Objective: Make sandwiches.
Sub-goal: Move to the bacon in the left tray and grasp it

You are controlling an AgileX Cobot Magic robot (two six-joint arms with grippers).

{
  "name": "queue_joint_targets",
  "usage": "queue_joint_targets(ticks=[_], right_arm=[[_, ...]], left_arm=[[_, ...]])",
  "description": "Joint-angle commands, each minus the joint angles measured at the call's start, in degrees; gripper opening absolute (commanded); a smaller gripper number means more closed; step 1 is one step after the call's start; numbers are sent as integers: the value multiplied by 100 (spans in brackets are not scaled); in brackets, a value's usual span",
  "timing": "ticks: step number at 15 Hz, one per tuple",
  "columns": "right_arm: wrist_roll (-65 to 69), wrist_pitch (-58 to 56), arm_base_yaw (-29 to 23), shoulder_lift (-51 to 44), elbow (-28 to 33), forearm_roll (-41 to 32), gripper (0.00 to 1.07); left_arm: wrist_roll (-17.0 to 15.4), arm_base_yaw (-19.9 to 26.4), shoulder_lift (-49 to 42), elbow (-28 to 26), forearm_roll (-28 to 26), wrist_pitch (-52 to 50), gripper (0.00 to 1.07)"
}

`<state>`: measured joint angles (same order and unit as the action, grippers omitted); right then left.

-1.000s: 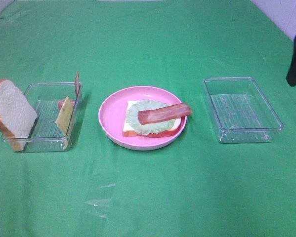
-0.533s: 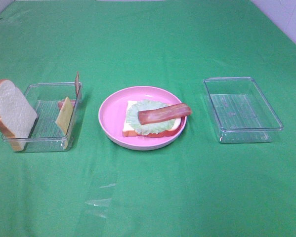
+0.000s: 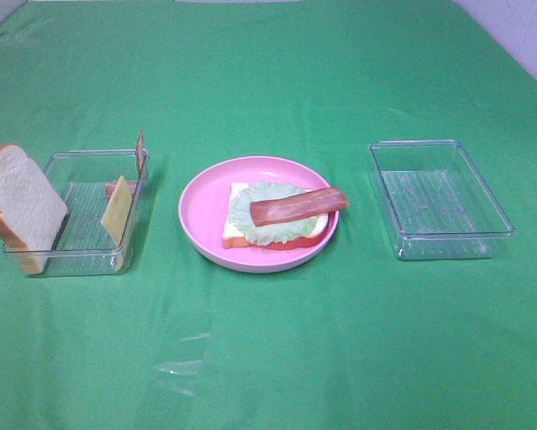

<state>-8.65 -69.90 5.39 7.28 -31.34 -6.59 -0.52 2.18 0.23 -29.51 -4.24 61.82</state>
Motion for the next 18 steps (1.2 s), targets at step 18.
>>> queue_joint_targets(ticks=[18], right_arm=[[464, 647, -1238, -922, 533, 298, 96]], left_arm=[[-34, -11, 0, 0, -17, -34, 102]])
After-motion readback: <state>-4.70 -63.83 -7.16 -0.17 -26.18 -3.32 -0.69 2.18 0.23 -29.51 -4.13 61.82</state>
